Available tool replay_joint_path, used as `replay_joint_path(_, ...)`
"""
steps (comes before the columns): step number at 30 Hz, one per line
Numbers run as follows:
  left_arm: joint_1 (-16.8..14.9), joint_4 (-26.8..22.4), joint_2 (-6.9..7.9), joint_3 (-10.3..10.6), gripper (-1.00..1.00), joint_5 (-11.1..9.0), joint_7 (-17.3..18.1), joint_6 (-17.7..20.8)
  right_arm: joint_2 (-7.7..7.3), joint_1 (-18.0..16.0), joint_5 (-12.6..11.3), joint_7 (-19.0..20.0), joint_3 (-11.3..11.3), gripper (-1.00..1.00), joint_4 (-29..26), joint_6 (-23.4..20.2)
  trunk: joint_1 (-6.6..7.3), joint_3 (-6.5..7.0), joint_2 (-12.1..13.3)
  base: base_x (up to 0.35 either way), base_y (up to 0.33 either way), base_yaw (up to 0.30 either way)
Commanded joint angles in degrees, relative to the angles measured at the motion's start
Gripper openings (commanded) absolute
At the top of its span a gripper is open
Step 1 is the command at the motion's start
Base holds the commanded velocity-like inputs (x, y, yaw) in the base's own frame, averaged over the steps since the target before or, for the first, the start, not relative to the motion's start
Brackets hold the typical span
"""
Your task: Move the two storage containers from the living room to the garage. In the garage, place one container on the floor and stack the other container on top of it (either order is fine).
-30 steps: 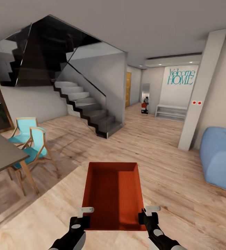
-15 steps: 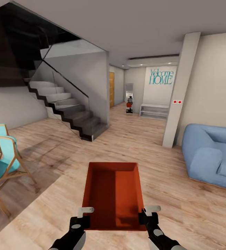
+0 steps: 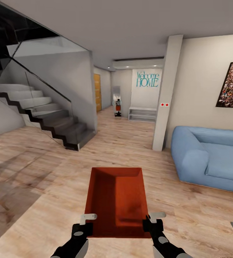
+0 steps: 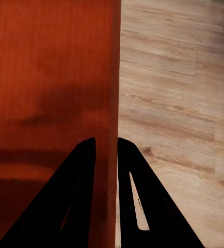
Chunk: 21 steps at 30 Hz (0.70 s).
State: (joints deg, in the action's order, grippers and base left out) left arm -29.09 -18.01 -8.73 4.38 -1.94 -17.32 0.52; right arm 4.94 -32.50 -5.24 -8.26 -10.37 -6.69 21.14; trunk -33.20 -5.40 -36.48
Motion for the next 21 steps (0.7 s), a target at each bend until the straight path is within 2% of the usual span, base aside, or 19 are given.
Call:
replay_joint_path(1, 0.0, 0.2, 0.12, 0.5, -1.00, -0.9, -0.7, 0.1, -0.43, -0.1, -0.2, -0.3, 0.3, -1.00, -0.1, 5.8, -0.05, -0.10, -0.1, 0.318, 0.000, -0.288)
replay_joint_path(12, 0.0, 0.1, 0.12, 0.5, -1.00, -0.9, -0.8, 0.1, -0.45, -0.1, -0.2, -0.3, 0.3, -1.00, -0.1, 5.8, -0.05, -0.10, -0.1, 0.315, 0.000, -0.276)
replay_joint_path(21, 0.0, 0.2, 0.12, 0.5, -1.00, -0.9, -0.8, 0.1, -0.45, -0.1, -0.2, -0.3, 0.2, -1.00, -0.1, 5.8, -0.05, -0.10, -0.1, 0.319, 0.000, -0.035)
